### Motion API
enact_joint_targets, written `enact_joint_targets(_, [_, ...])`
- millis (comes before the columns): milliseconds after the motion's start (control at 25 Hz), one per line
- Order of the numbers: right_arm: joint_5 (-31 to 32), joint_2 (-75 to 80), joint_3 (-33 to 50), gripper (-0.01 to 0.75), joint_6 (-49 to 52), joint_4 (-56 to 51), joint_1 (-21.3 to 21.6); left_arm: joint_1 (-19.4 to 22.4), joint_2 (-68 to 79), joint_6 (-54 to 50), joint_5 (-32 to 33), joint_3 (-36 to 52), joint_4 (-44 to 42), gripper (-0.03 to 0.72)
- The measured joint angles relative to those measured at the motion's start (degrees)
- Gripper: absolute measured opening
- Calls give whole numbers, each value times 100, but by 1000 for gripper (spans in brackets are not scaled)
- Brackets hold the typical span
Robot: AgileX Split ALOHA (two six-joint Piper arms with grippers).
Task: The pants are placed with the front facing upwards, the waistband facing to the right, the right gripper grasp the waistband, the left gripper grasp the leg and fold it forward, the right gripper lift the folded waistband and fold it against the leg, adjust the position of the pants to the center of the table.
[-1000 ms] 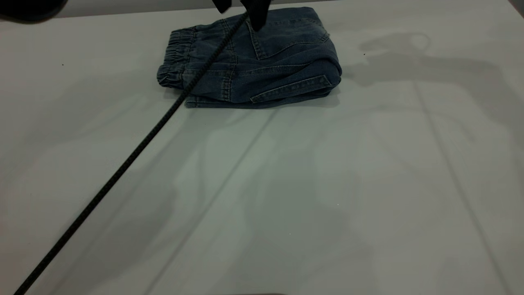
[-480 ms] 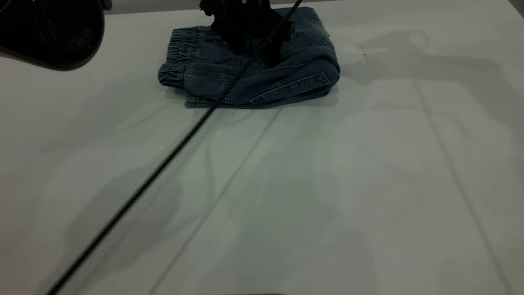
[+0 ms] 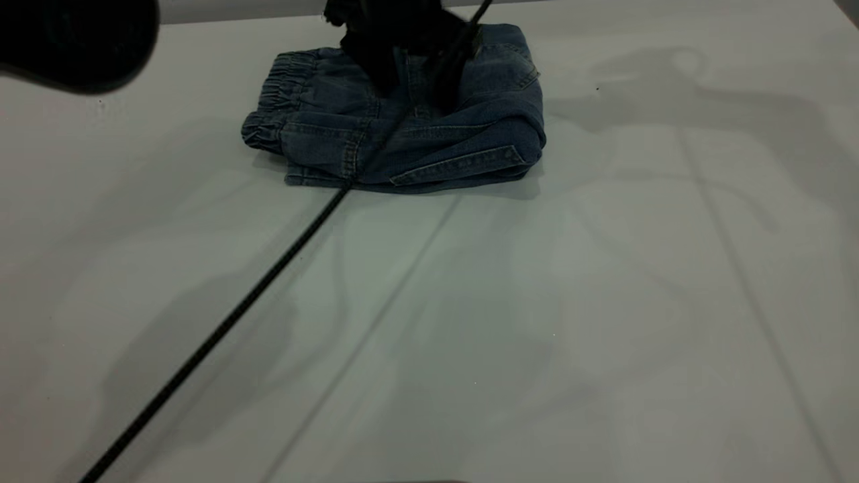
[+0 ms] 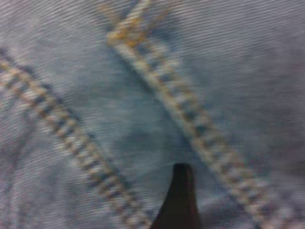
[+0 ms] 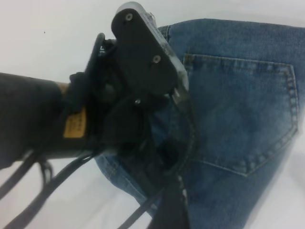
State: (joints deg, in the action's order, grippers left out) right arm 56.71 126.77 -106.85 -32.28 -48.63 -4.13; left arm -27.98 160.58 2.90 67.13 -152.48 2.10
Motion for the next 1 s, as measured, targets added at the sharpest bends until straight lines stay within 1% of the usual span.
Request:
enact_joint_targets(120, [-10,-5,0,578,26,12,0,-4,-251,88,0,0,-28,587])
enact_joint_targets(240, [2,-105,0,578,61,160,0,-4,-599,107,0,17,-349,587])
enact_joint_targets(320, [120,-290,0,578,92,320,0,1,-868,118,0,17,-533,587])
enact_joint_targets(480, [555,-851,0,578,163,486,1,-4,-1530,118,0,33,-509,587])
enact_joint_targets(640, [1152,-1524,0,578,379,590,1,-4,-2206,118,0,161,-488,587])
enact_joint_targets(800, [1392,-2160,-2,578,687,818,1,-4,-2941,106,0,730,-560,587])
enact_joint_targets(1000, [1467,-2903,20,578,1434,1365,1,-4,-4181,104,0,2076,-689,587])
